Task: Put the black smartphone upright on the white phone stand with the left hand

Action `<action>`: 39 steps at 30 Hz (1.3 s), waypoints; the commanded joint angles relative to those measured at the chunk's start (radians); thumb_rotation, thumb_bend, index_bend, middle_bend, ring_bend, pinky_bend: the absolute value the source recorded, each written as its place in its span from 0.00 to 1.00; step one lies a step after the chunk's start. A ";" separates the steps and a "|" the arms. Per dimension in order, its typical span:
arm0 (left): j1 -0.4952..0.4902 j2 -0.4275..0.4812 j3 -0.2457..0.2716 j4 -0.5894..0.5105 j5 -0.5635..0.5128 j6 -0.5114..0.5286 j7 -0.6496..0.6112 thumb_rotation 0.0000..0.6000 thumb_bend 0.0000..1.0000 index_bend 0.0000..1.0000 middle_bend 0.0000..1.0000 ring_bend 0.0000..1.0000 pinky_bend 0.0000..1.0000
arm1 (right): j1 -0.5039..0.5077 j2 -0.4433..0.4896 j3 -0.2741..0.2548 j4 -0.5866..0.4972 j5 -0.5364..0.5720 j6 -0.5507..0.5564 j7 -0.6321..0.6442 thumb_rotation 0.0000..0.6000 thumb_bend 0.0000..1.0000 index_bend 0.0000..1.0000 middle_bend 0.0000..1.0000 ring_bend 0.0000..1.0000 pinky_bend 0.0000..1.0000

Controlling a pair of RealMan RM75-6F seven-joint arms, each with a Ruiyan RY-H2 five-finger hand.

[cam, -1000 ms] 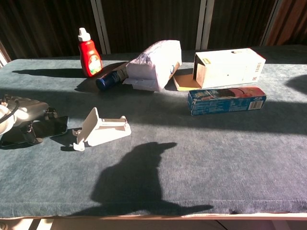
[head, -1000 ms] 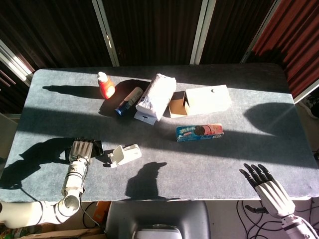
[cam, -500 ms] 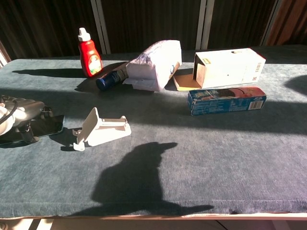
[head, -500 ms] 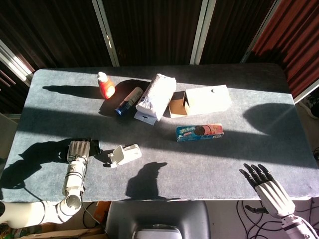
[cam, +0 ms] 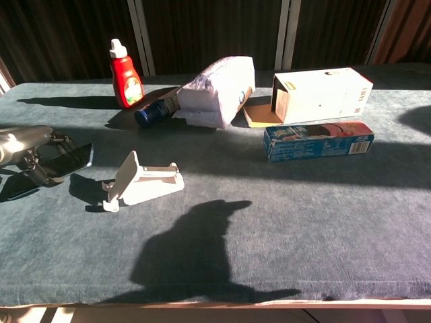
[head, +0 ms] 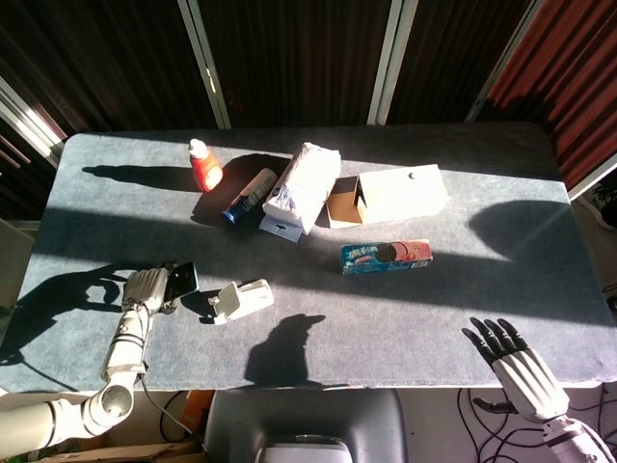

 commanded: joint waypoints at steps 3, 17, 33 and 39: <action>0.118 0.097 -0.058 -0.085 0.176 -0.018 -0.322 1.00 0.56 0.88 1.00 0.75 0.29 | 0.001 0.000 0.000 0.000 0.000 -0.001 -0.001 1.00 0.23 0.00 0.00 0.00 0.00; 0.329 0.243 -0.115 -0.277 0.458 -0.034 -0.900 1.00 0.56 0.89 1.00 0.75 0.29 | 0.004 -0.007 0.000 -0.005 0.008 -0.016 -0.018 1.00 0.23 0.00 0.00 0.00 0.00; 0.349 -0.112 -0.030 -0.207 0.653 0.204 -0.766 1.00 0.56 0.90 1.00 0.75 0.29 | 0.006 -0.006 -0.001 -0.004 0.008 -0.017 -0.017 1.00 0.23 0.00 0.00 0.00 0.00; 0.324 -0.243 -0.048 -0.111 0.664 0.254 -0.688 1.00 0.56 0.90 1.00 0.75 0.29 | 0.009 -0.005 -0.002 -0.004 0.008 -0.022 -0.014 1.00 0.23 0.00 0.00 0.00 0.00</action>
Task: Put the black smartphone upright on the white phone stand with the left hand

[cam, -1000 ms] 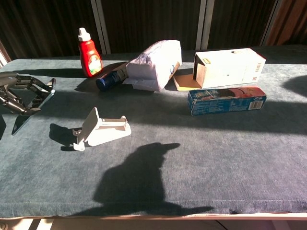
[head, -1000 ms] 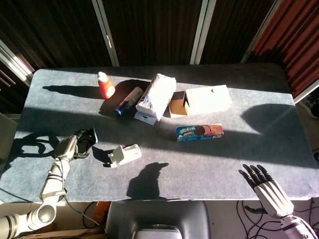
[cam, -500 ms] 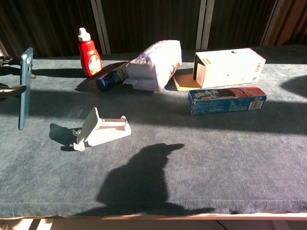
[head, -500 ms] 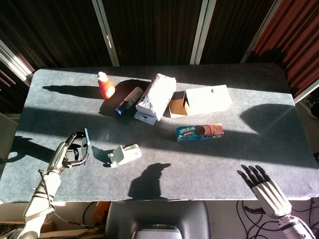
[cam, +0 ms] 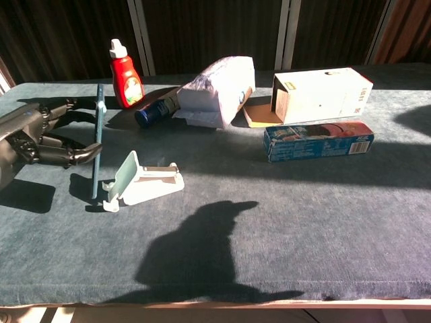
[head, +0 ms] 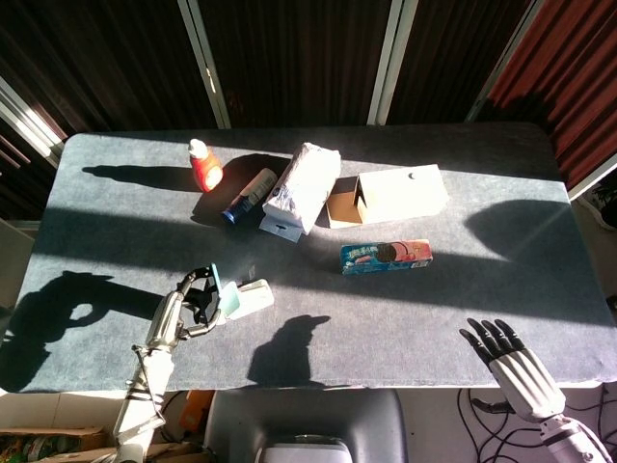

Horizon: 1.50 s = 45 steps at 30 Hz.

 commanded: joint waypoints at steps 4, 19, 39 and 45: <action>-0.031 -0.094 -0.031 0.083 0.003 0.042 0.066 1.00 0.56 0.90 1.00 0.75 0.29 | 0.000 0.002 -0.001 0.000 0.000 0.002 0.003 1.00 0.23 0.00 0.00 0.00 0.00; -0.050 -0.138 -0.063 0.083 -0.039 0.022 0.075 1.00 0.56 0.90 1.00 0.74 0.28 | 0.001 0.000 -0.001 -0.001 0.002 -0.002 0.000 1.00 0.23 0.00 0.00 0.00 0.00; -0.053 -0.187 -0.048 0.157 -0.038 0.018 0.085 1.00 0.56 0.90 1.00 0.74 0.27 | 0.000 0.005 -0.004 0.003 -0.007 0.008 0.014 1.00 0.23 0.00 0.00 0.00 0.00; -0.051 -0.198 -0.042 0.182 -0.024 0.027 0.094 1.00 0.56 0.90 1.00 0.74 0.26 | 0.001 0.006 -0.005 0.003 -0.008 0.006 0.015 1.00 0.23 0.00 0.00 0.00 0.00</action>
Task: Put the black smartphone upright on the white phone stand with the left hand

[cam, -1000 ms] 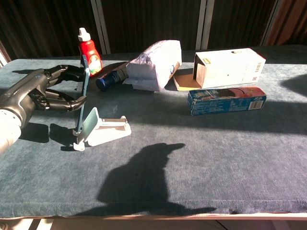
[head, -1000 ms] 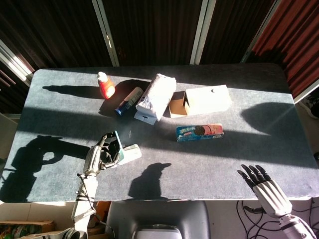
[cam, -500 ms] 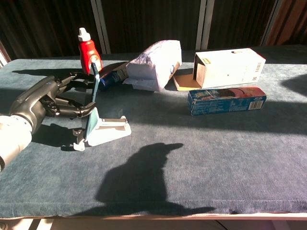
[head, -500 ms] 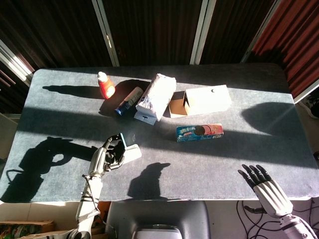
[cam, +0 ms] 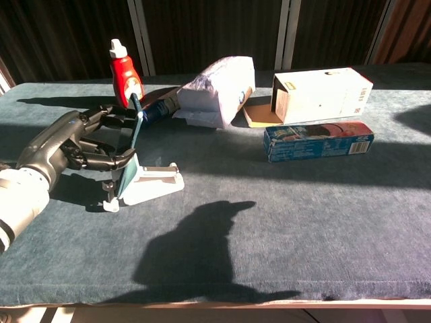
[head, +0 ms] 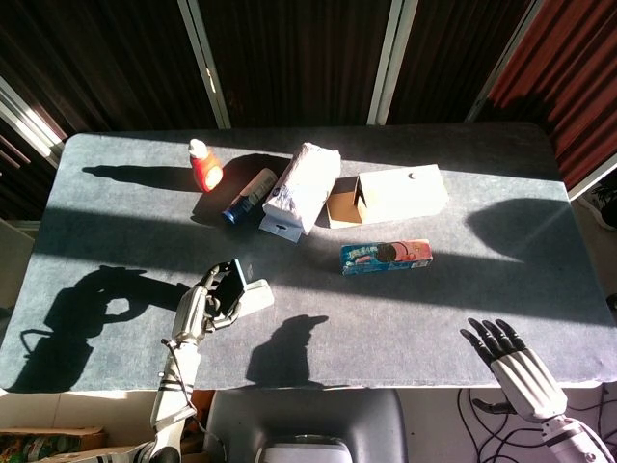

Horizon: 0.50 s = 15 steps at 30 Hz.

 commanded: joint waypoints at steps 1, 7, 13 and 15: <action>0.003 -0.003 0.002 0.008 -0.001 0.000 0.001 1.00 0.56 0.90 1.00 0.74 0.26 | 0.000 0.000 -0.001 0.000 -0.001 -0.001 -0.001 1.00 0.23 0.00 0.00 0.00 0.00; 0.012 -0.003 0.006 0.018 -0.004 -0.002 -0.007 1.00 0.56 0.90 1.00 0.74 0.26 | 0.000 0.000 0.000 0.000 -0.001 0.000 -0.003 1.00 0.23 0.00 0.00 0.00 0.00; 0.016 -0.014 0.010 0.031 -0.001 -0.003 -0.014 1.00 0.56 0.91 1.00 0.74 0.26 | 0.000 0.000 -0.001 0.000 -0.001 0.001 -0.001 1.00 0.23 0.00 0.00 0.00 0.00; 0.016 -0.018 0.012 0.037 0.004 -0.003 -0.014 1.00 0.56 0.91 1.00 0.74 0.26 | 0.000 0.001 -0.001 0.000 -0.001 0.002 0.000 1.00 0.23 0.00 0.00 0.00 0.00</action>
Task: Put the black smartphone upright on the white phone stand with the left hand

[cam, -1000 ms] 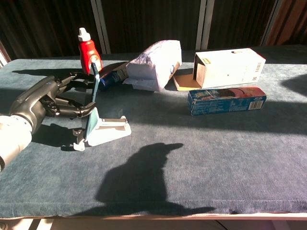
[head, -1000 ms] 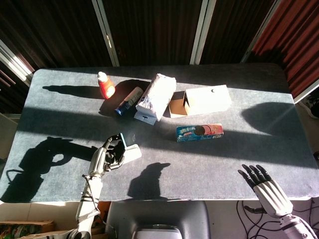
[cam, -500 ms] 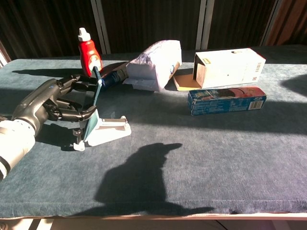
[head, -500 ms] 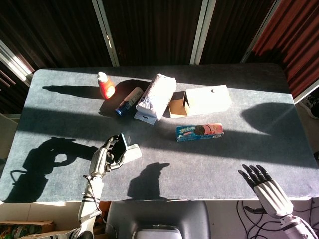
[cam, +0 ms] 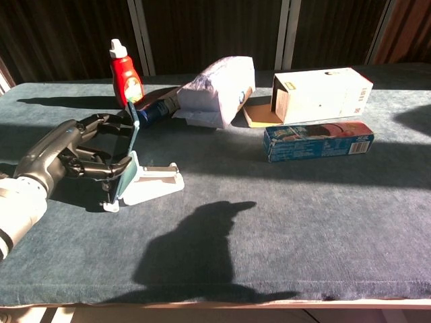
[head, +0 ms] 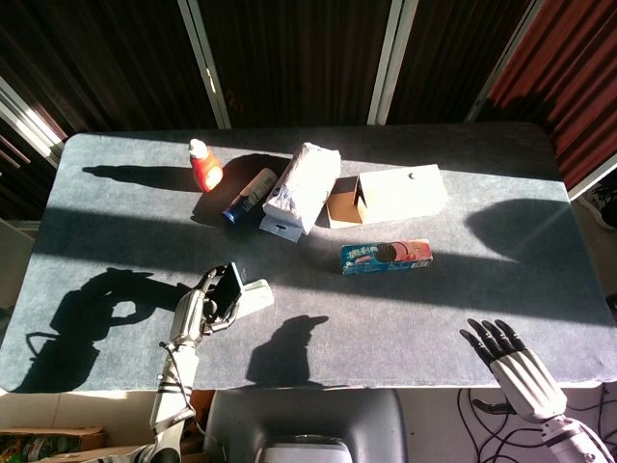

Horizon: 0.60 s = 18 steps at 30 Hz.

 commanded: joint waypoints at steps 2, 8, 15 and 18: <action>0.001 -0.008 0.003 0.010 0.005 0.000 -0.003 1.00 0.56 0.91 1.00 0.74 0.26 | 0.000 0.001 -0.001 0.000 -0.001 0.000 0.001 1.00 0.23 0.00 0.00 0.00 0.00; 0.003 -0.019 -0.002 0.031 0.008 0.000 -0.016 1.00 0.56 0.91 1.00 0.74 0.25 | -0.001 0.002 -0.001 0.002 -0.003 0.004 0.006 1.00 0.23 0.00 0.00 0.00 0.00; 0.009 -0.017 0.002 0.040 0.021 -0.008 -0.047 1.00 0.52 0.83 1.00 0.72 0.26 | 0.000 0.001 -0.001 0.001 -0.002 0.001 0.003 1.00 0.23 0.00 0.00 0.00 0.00; 0.011 -0.013 0.006 0.047 0.033 -0.012 -0.063 1.00 0.50 0.76 0.97 0.68 0.25 | 0.000 0.001 -0.001 0.001 -0.002 0.000 0.001 1.00 0.23 0.00 0.00 0.00 0.00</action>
